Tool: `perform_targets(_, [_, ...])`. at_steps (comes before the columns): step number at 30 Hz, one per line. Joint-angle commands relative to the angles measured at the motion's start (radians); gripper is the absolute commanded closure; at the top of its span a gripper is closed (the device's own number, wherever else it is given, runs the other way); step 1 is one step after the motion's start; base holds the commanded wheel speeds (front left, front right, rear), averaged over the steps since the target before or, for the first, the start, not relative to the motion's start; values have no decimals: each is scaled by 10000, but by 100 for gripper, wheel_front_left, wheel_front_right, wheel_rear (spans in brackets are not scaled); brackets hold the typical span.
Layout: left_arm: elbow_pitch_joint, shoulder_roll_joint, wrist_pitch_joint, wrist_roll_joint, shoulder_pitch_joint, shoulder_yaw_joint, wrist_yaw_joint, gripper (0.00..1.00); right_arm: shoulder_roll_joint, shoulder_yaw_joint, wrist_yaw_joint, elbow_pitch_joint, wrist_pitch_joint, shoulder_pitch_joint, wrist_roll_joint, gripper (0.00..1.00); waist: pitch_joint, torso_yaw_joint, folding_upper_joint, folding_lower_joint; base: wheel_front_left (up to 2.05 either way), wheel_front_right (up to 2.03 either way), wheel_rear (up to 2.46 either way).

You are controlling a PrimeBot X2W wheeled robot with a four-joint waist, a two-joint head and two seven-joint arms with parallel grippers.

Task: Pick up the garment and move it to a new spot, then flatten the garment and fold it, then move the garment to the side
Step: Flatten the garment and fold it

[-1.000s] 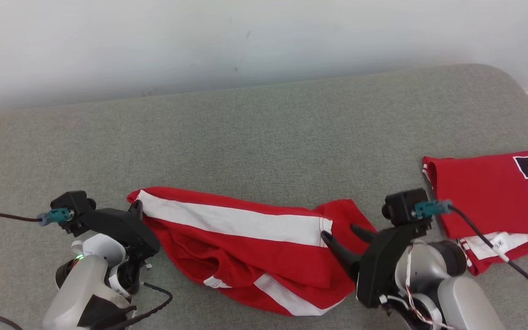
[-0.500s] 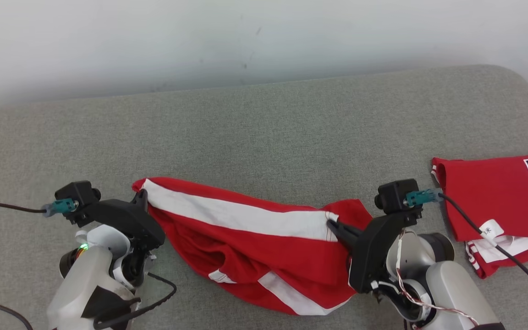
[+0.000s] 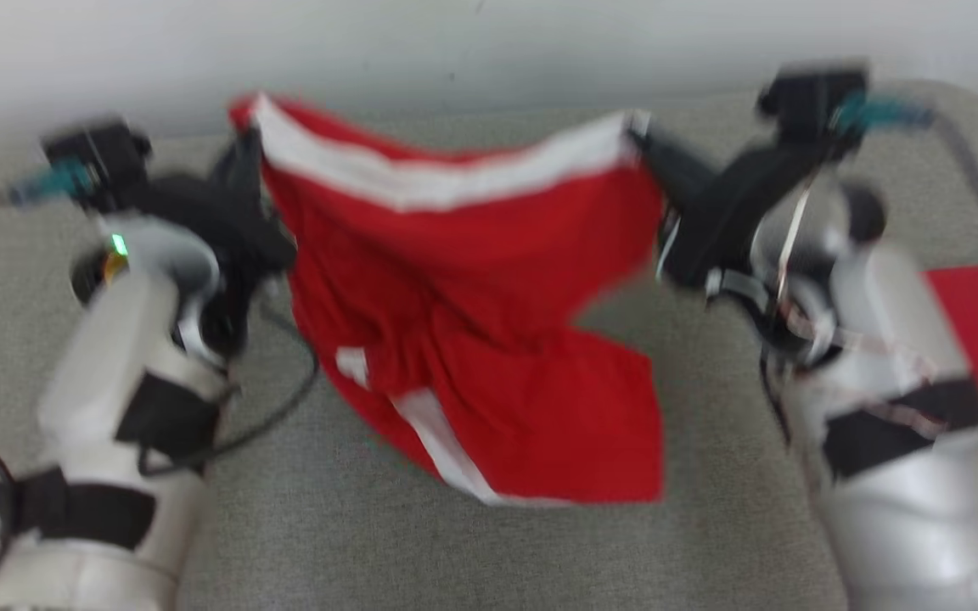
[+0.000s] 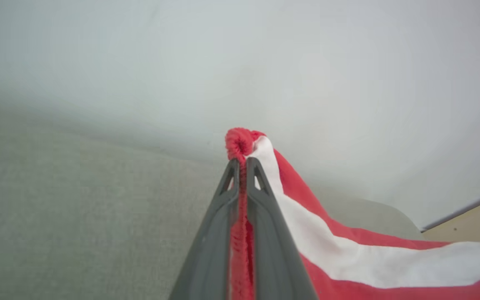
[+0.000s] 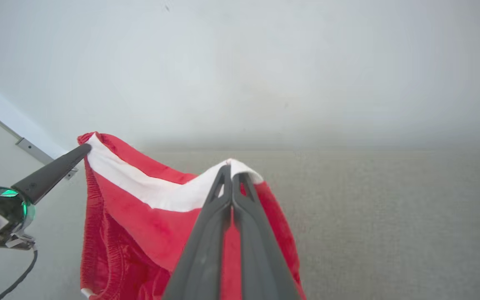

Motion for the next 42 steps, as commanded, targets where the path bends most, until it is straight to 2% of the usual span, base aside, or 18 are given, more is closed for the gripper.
perform_targets(1, [-347,148,117,61,-758,51,-13,100,4,-194,-22,367,-309,-1058,-266,100,638,40,-1,-1,0,0,0])
perform_targets(4, [-698,202,159,-9,-1437,148,-18,100,1,-401,-22,891,-771,-2109,-283,100,939,33,-1,-1,0,0,0])
perform_targets(8, [-1489,418,-186,136,-2838,221,-98,100,7,-998,-22,1872,-2513,-4289,-495,100,1404,-13,-1,-1,0,0,0])
perform_targets(12, [-2416,445,-667,-26,-3772,112,-337,100,-5,-1520,-22,2722,-4377,-5810,-1088,100,1657,9,-1,-1,0,0,0])
perform_targets(16, [-3305,604,-641,-522,-3698,-135,-433,100,10,-1516,-22,3395,-4880,-6253,-1230,100,1712,120,-1,-1,0,0,0])
perform_targets(21, [-4254,1139,-423,-657,-1819,-1530,-418,100,-333,-758,-22,3876,-3941,-4780,-785,100,1667,283,-1,-1,0,0,0])
perform_targets(27, [-4618,1600,-399,-1010,1284,-2832,-422,100,-1130,363,-22,3420,-2536,-2075,-50,100,1209,383,-1,-1,0,0,0])
perform_targets(28, [-4721,1756,-427,-1201,2201,-3101,-421,100,-1419,542,-22,2982,-2020,-1202,288,100,947,419,-1,-1,0,0,0])
perform_targets(30, [-4915,1867,-499,-1325,3019,-3342,-422,100,-1762,534,-22,2401,-1589,-385,542,100,640,463,-1,-1,0,0,0])
perform_targets(36, [-5685,2475,-773,-951,4737,-4207,-423,100,-2568,31,-22,506,-35,2064,761,100,-315,624,-1,-1,0,0,0])
perform_targets(42, [-6206,2793,-676,-586,5965,-4879,-244,100,-2451,-861,-22,-1754,1821,4622,564,100,-1293,670,-1,-1,0,0,0])
